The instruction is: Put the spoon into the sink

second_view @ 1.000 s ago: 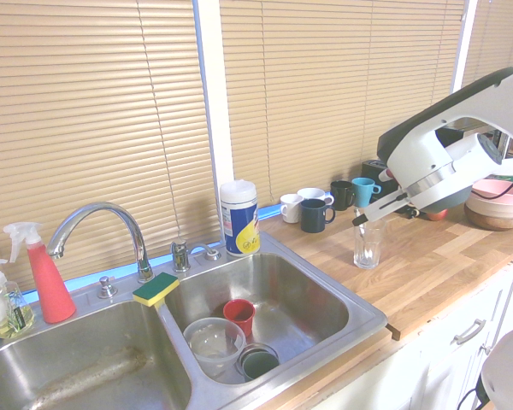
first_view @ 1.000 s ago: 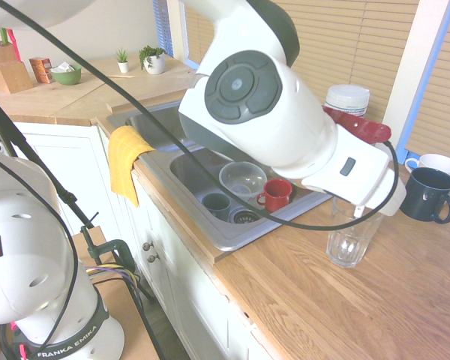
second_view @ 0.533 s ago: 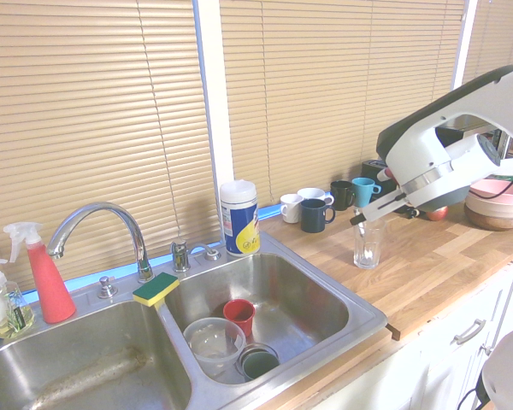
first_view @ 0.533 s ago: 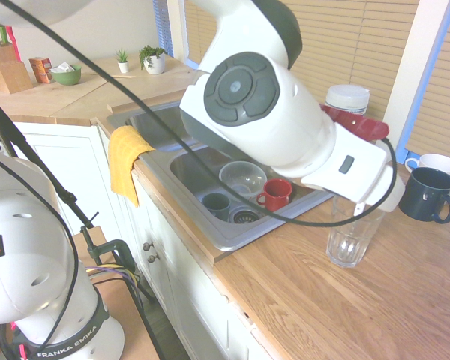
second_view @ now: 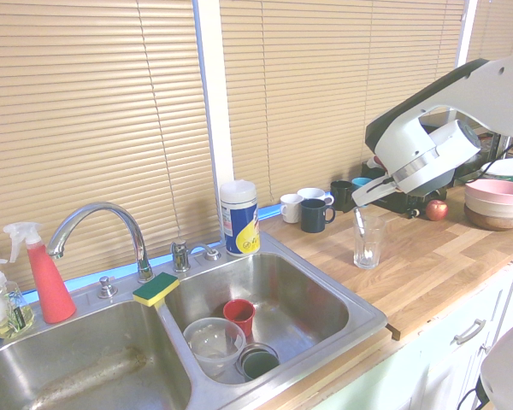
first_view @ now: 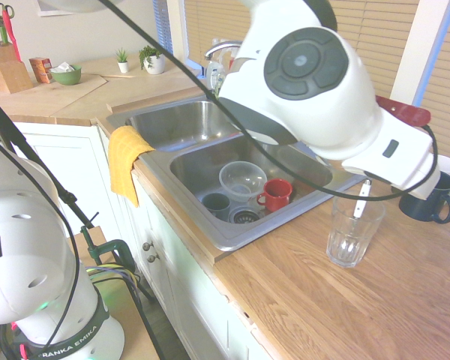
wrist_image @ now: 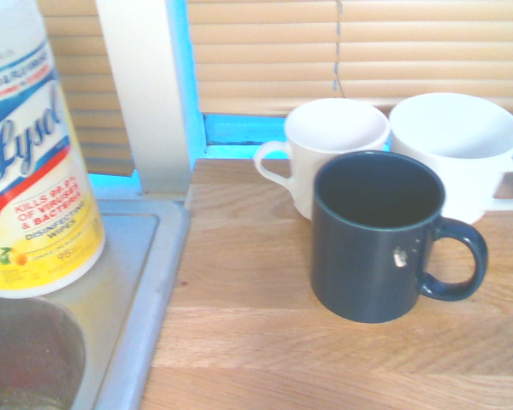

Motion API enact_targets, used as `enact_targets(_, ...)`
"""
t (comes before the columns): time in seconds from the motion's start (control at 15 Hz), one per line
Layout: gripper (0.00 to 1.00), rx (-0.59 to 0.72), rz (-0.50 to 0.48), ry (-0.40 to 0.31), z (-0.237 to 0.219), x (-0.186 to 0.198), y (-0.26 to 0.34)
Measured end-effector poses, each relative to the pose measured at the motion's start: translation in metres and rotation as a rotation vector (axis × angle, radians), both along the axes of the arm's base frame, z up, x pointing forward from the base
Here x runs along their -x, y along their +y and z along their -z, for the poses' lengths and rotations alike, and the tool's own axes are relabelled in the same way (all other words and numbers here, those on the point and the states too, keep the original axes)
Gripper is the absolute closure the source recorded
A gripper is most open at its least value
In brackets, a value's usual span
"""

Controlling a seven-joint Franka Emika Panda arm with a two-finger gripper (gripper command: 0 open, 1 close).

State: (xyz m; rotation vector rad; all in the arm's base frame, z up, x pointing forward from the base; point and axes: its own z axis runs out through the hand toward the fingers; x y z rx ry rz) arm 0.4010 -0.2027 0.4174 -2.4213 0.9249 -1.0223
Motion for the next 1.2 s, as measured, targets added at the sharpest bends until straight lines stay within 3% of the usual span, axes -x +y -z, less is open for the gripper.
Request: enact_targets(1.2, 1.00, 0.014, -0.023, 0.016, 0.020, 0.008, 0.009)
